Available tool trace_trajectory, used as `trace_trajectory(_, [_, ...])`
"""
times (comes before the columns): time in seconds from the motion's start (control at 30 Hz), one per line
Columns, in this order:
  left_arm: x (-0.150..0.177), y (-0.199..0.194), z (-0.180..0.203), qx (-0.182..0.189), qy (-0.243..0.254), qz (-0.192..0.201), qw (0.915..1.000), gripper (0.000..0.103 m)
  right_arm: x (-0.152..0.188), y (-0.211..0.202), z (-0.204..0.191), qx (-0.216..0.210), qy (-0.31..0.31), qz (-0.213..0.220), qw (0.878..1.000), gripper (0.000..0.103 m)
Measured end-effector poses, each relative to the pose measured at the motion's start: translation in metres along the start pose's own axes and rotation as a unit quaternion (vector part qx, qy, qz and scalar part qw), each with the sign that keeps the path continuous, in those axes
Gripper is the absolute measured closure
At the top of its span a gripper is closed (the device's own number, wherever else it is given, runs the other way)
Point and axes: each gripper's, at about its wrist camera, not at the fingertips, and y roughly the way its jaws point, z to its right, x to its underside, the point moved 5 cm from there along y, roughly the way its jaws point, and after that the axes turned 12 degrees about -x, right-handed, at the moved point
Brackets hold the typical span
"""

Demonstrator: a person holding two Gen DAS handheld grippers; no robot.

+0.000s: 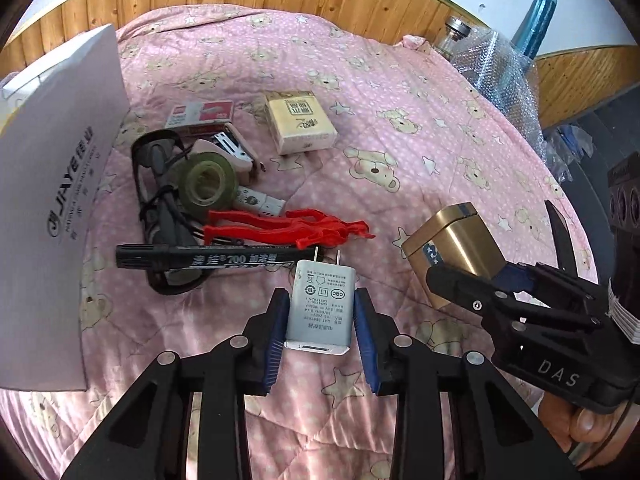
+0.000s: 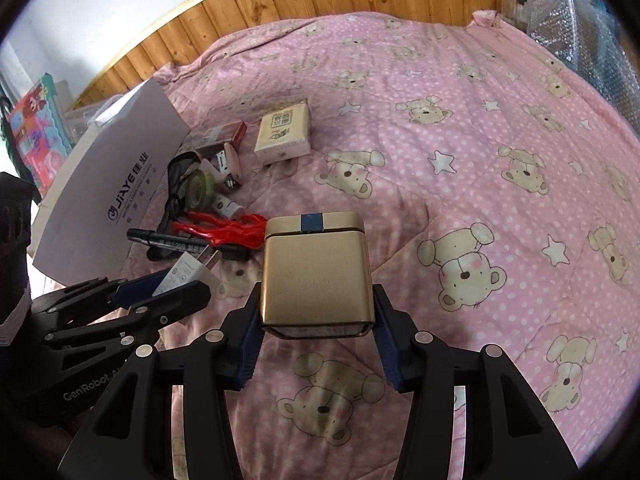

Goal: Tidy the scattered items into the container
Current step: 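Carry the gold tin with the right gripper while the left carries the charger to the box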

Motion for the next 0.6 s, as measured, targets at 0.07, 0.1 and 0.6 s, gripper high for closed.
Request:
trace_trajectory(0.07, [-0.001,-0.005,-0.003,-0.004,-0.005,0.001,1.0,0.069,-0.001,-0.001,-0.007,-0.003,-0.006,0.001,1.0,0.051])
trace_trajectory(0.1, [-0.001,-0.008,-0.004,-0.006,-0.007,0.003,0.9999,0.069,-0.001,-0.002,-0.01,-0.005,-0.007,0.001,1.0,0.051])
trace_trajectory(0.6, [-0.015,-0.06,-0.029,-0.01,-0.04,0.046,0.9981,0.069,-0.013,-0.02,-0.056,-0.016,-0.048,0.02,0.999,0.051])
